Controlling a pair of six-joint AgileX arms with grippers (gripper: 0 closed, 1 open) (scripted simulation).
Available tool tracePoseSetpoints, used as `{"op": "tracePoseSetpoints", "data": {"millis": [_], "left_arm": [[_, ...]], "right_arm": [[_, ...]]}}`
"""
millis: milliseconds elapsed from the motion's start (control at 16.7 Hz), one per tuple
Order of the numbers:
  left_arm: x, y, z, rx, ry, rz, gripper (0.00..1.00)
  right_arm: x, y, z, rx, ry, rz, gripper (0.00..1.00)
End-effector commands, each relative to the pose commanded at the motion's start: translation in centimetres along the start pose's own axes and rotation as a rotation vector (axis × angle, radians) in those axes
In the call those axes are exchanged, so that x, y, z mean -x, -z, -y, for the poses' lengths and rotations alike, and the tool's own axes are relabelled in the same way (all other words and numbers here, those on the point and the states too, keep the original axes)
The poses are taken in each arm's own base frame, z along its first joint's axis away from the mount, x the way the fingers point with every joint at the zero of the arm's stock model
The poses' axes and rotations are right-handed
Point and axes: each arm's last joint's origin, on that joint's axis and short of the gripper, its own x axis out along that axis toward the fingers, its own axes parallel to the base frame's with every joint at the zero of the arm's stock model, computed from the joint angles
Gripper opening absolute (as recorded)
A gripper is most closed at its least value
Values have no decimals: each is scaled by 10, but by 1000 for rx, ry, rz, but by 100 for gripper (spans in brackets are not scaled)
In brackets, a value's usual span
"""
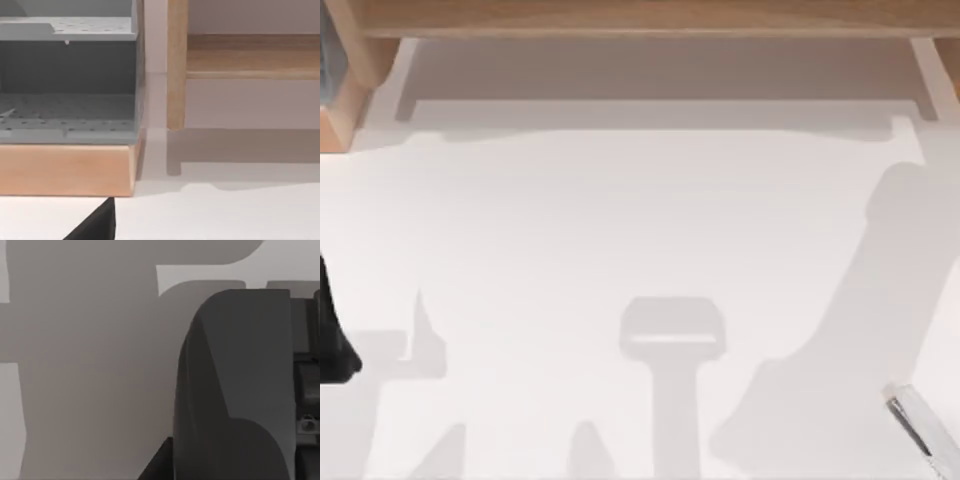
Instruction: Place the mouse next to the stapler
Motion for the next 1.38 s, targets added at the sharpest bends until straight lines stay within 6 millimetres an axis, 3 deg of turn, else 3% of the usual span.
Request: {"op": "tracePoseSetpoints", "data": {"millis": [600, 720, 840, 1020, 1200, 1380], "left_arm": [[0, 0, 0, 0, 0, 0, 100], [0, 0, 0, 0, 0, 0, 100], [0, 0, 0, 0, 0, 0, 100], [0, 0, 0, 0, 0, 0, 100], [0, 0, 0, 0, 0, 0, 100], [0, 0, 0, 0, 0, 0, 100]], "right_arm": [[2, 0, 2, -5, 1, 3, 0], [13, 2, 3, -12, 1, 19, 0], [32, 7, 5, -32, -2, 40, 0], [80, 18, 0, -71, 0, 129, 0], [139, 37, -22, -97, 0, 247, 0], [182, 68, -53, -107, -9, 322, 0]]}}
